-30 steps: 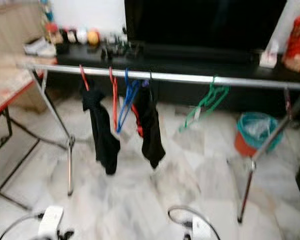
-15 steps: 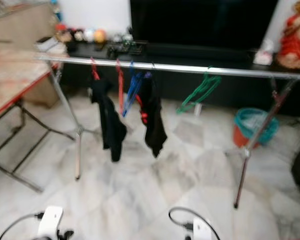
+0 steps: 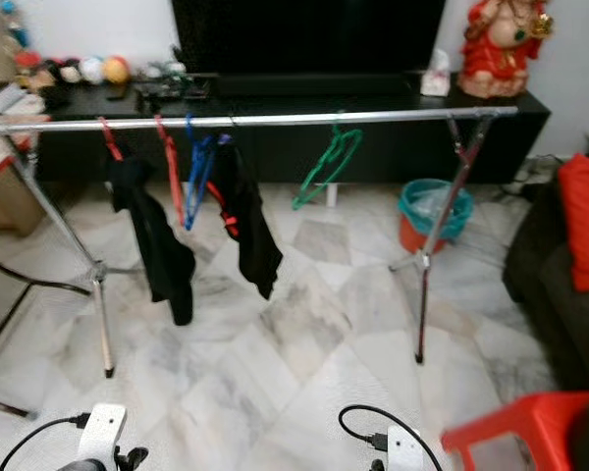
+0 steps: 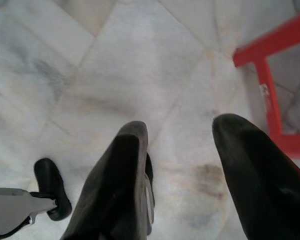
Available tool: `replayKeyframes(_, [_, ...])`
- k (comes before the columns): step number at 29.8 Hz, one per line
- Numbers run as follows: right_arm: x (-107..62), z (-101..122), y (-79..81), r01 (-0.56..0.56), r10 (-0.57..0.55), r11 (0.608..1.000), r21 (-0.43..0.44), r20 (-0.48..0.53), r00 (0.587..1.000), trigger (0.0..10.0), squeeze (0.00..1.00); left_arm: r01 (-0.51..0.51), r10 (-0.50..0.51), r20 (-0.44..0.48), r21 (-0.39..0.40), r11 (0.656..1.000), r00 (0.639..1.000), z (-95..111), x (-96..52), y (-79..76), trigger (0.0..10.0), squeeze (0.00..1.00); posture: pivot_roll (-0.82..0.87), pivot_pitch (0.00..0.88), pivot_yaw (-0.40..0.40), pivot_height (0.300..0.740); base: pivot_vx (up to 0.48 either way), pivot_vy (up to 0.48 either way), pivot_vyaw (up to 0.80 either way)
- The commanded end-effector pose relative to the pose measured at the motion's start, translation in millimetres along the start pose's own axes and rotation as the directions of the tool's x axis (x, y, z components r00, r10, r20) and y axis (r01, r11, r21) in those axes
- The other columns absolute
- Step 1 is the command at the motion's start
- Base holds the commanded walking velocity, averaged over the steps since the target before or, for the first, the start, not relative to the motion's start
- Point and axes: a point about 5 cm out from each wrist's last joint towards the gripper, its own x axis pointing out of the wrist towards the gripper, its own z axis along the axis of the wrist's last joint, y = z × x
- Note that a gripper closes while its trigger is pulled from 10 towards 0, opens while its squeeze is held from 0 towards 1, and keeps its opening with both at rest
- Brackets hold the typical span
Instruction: Hang hanger
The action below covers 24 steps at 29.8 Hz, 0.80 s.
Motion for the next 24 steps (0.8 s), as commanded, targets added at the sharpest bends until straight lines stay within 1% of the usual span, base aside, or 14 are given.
replayKeyframes(1, [0.0, -0.7, 1.6, -0.002, 0.002, 1.000, 0.003, -0.006, 1.000, 10.0, 0.00, -0.009, 0.009, -0.028, -0.004, 1.000, 1.000, -9.2, -2.0, 2.5, 10.0, 0.00, 0.03, 0.001, 0.027, 0.740, 0.000, 0.000, -0.78])
replayKeyframes(4, [-0.1, -0.9, 2.6, -0.006, 0.006, 1.000, -0.006, -0.007, 1.000, 10.0, 0.00, -0.013, 0.012, -0.031, -0.002, 1.000, 0.999, -9.5, -2.0, 2.8, 10.0, 0.00, 0.03, 0.002, 0.026, 0.740, 0.000, 0.000, -0.77])
replayKeyframes(10, [-0.1, -0.8, 2.8, -0.006, 0.006, 1.000, -0.009, -0.007, 1.000, 10.0, 0.00, -0.005, 0.006, -0.037, 0.027, 1.000, 0.999, -9.1, -1.9, 2.7, 10.0, 0.00, 0.03, 0.001, 0.027, 0.740, 0.000, 0.000, -0.77])
replayKeyframes(12, [-0.1, -0.9, 2.4, -0.004, 0.004, 1.000, -0.009, -0.007, 1.000, 10.0, 0.00, -0.002, 0.004, -0.038, 0.037, 0.999, 0.999, -8.9, -1.8, 2.6, 10.0, 0.00, 0.03, 0.001, 0.027, 0.740, 0.000, -0.358, -0.77])
replayKeyframes(14, [-0.1, -1.0, 2.4, -0.004, 0.004, 1.000, -0.011, -0.008, 1.000, 10.0, 0.00, -0.008, 0.010, -0.041, 0.035, 0.999, 0.999, -9.3, -1.9, 2.9, 10.0, 0.00, 0.03, 0.001, 0.027, 0.740, 0.000, -0.375, -0.77])
replayKeyframes(15, [-0.1, -0.9, 2.3, -0.004, 0.004, 1.000, -0.011, -0.008, 1.000, 10.0, 0.00, -0.012, 0.012, -0.042, 0.023, 1.000, 0.999, -9.7, -1.9, 3.0, 10.0, 0.00, 0.03, 0.002, 0.026, 0.740, 0.000, 0.000, -0.77])
replayKeyframes(24, [0.0, -0.7, 2.9, -0.007, 0.007, 1.000, -0.016, -0.007, 1.000, 10.0, 0.00, -0.015, 0.016, -0.042, 0.025, 1.000, 0.999, -9.9, -2.0, 3.3, 10.0, 0.00, 0.03, 0.003, 0.025, 0.740, 0.000, 0.000, -0.77])
